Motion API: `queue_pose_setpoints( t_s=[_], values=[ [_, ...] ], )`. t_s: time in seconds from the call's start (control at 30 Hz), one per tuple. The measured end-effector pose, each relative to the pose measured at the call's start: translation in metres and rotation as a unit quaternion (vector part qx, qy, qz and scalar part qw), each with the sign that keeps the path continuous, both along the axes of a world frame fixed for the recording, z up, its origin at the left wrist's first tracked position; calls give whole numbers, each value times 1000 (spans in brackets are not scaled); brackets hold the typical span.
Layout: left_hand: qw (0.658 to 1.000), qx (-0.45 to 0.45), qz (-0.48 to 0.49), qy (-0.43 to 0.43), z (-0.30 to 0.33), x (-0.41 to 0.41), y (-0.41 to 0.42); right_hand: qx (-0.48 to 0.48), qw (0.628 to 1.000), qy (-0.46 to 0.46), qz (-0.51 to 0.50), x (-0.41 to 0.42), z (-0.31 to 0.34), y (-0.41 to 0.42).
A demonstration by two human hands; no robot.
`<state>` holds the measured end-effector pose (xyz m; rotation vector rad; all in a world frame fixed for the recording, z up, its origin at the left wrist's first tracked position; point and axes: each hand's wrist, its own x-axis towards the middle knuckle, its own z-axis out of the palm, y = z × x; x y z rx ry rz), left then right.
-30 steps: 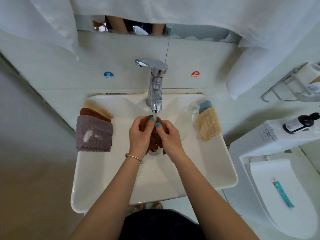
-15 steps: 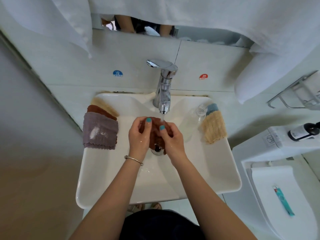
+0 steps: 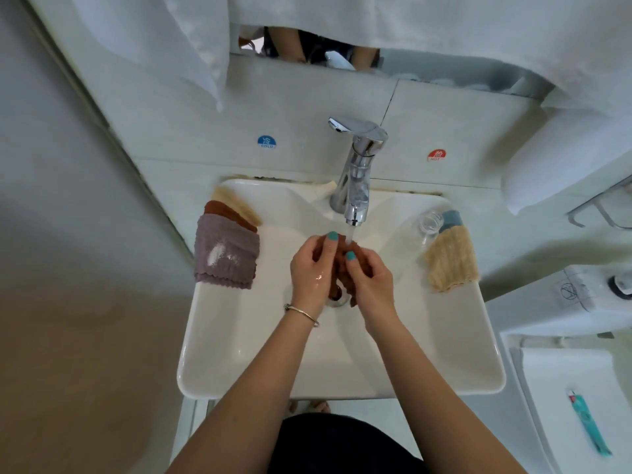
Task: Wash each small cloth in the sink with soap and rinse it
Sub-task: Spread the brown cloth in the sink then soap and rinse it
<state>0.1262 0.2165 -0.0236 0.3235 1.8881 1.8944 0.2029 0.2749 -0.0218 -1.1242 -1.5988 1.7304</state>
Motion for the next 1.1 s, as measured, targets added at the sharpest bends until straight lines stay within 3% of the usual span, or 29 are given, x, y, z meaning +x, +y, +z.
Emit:
queue_pose_setpoints(
  t_s=[0.1,0.3,0.53,0.73,0.97,1.1],
  values=[
    [1000,-3,30,-7,-6,-6,-9,-5,1000,8,12,-11,4,-5],
    [998,19,-65,-7,3,17,2,-17,999,-4,-32,8,4,12],
    [997,26,75,-8,-4,-13,-18,1,996,11,87,-11,9,-6],
    [997,28,-71,-18,0,9,-4,-7,1000,-1,-15,-2,3,13],
    [1000,13,12,7,-6,-11,-10,-15,1000,21,15,-10,6,2],
    [999,24,-44,-4,-3,4,-6,-27,998,37,-36,-9,5,8]
  ],
)
